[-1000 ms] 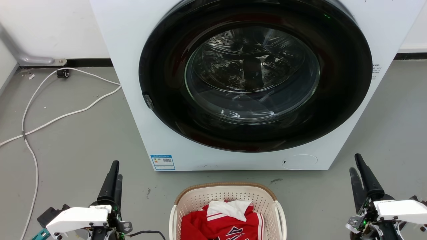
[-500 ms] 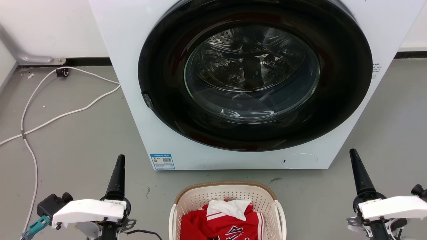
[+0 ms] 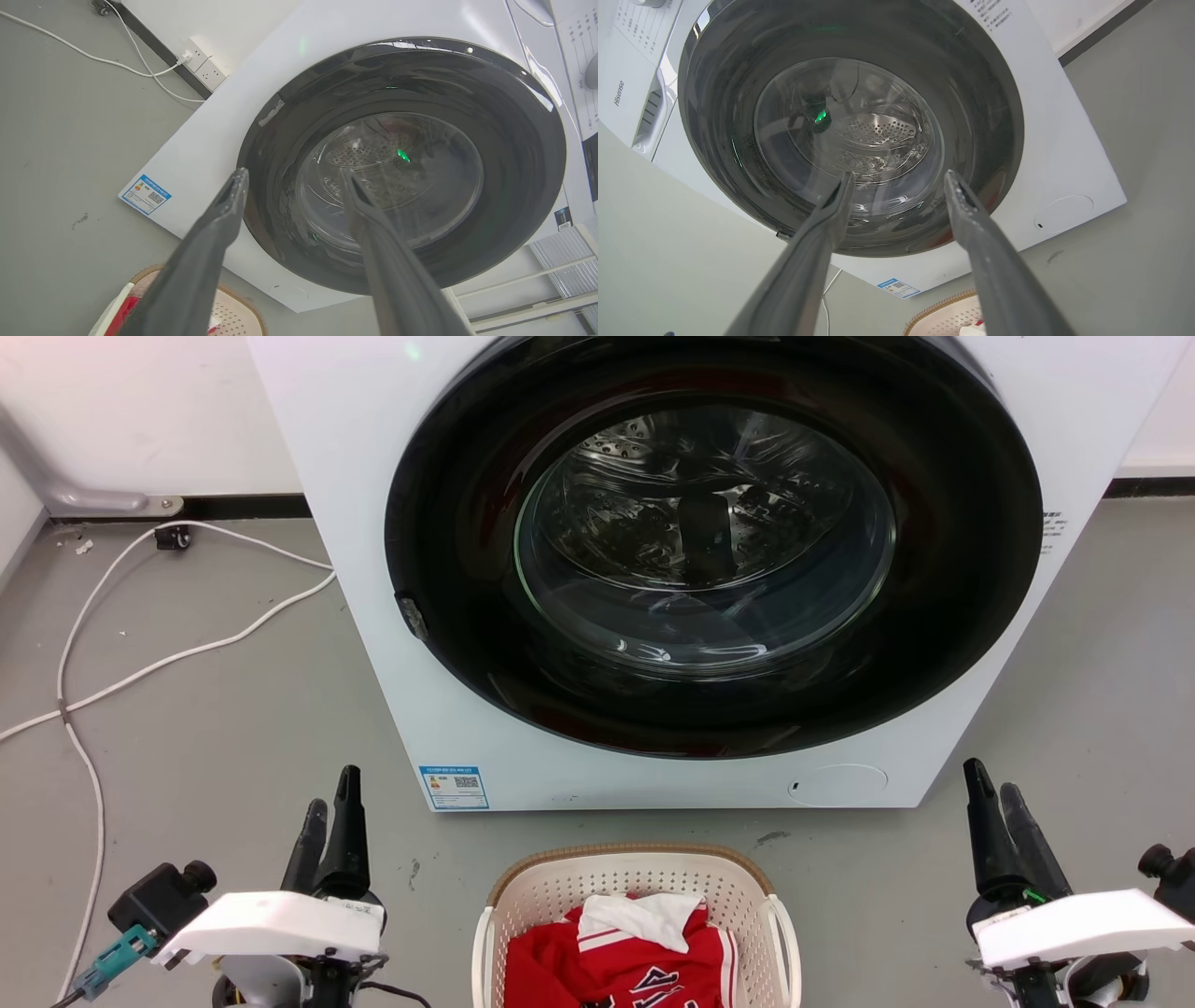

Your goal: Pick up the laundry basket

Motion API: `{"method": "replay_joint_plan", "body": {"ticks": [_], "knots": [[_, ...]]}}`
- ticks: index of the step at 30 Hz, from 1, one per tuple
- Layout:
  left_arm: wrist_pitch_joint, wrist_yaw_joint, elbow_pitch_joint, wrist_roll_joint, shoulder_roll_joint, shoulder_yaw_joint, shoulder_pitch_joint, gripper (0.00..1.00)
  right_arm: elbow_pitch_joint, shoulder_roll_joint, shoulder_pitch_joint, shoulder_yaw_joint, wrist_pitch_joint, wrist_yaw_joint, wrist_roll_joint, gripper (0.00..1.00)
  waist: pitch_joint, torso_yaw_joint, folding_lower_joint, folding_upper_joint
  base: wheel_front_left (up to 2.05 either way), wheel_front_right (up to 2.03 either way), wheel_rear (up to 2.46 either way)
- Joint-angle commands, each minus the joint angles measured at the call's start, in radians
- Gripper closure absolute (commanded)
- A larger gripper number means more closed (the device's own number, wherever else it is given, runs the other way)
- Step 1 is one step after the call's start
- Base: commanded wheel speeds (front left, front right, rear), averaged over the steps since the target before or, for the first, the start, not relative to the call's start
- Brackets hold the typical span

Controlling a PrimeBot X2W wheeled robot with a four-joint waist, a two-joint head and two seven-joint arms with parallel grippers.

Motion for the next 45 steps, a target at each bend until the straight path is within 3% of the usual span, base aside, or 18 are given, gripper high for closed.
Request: {"method": "replay_joint_plan", "body": {"ticks": [1, 20, 45], "knots": [[-0.012, 0.001, -0.023, 0.044, 0.003, -0.006, -0.001, 0.0, -0.026, -0.005, 0.0, 0.004, -0.011, 0.0, -0.048, 0.0, 0.0, 0.0, 0.0, 0.0, 0.0, 0.0, 0.0], [-0.069, 0.021, -0.062, 0.286, 0.004, -0.03, 0.02, 0.0, -0.079, -0.006, 0.031, 0.013, -0.068, 0.0, -0.31, 0.0, 0.002, -0.005, 0.0, 0.0, 0.0, 0.0, 0.0], [-0.133, -0.009, -0.087, 0.537, 0.004, -0.04, 0.051, 0.0, -0.121, -0.008, 0.067, 0.022, -0.133, 0.0, -0.601, 0.0, 0.007, -0.004, 0.0, 0.0, 0.0, 0.0, 0.0]]}}
